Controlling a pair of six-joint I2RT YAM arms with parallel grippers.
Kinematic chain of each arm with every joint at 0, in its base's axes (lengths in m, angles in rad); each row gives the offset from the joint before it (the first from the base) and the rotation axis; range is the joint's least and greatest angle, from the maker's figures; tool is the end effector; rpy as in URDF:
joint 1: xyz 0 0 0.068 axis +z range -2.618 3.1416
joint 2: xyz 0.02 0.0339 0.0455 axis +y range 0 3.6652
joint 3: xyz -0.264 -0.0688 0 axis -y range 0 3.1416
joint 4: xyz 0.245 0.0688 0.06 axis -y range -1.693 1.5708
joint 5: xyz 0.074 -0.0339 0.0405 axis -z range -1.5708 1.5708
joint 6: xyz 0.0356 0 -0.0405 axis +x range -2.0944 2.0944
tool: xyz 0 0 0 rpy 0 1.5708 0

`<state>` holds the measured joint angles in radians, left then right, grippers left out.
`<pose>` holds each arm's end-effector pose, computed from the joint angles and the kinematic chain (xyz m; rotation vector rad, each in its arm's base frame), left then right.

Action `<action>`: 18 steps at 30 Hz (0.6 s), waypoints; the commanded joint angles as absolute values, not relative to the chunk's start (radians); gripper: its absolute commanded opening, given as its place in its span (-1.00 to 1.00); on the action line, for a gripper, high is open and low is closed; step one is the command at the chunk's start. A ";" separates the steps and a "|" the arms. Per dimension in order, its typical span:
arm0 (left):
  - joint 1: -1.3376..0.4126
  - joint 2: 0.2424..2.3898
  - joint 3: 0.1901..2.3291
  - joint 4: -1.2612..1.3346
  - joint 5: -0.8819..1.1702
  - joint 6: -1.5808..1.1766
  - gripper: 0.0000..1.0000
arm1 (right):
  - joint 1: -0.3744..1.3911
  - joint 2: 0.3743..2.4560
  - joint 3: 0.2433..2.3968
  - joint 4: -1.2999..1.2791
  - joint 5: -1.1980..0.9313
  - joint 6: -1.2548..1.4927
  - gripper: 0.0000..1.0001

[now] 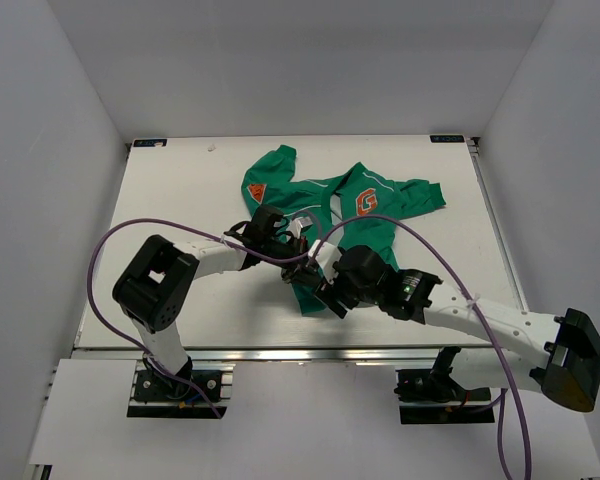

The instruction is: Zip up the jacket

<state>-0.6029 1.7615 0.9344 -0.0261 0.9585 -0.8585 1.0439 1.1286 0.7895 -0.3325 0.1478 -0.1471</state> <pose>0.2653 -0.2180 0.1619 -0.1660 -2.5629 1.6065 0.1270 0.2079 0.2592 -1.1965 1.9094 0.3209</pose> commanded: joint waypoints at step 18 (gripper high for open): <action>-0.597 1.706 0.933 -0.035 0.979 -0.833 -1.00 | 1.049 1.192 0.813 -0.250 0.161 -0.155 -0.16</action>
<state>-0.6029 1.7592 0.9340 -0.0303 0.9585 -0.8532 1.0439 1.1931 0.7895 -0.3031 0.1490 -0.1616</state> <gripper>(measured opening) 0.014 0.437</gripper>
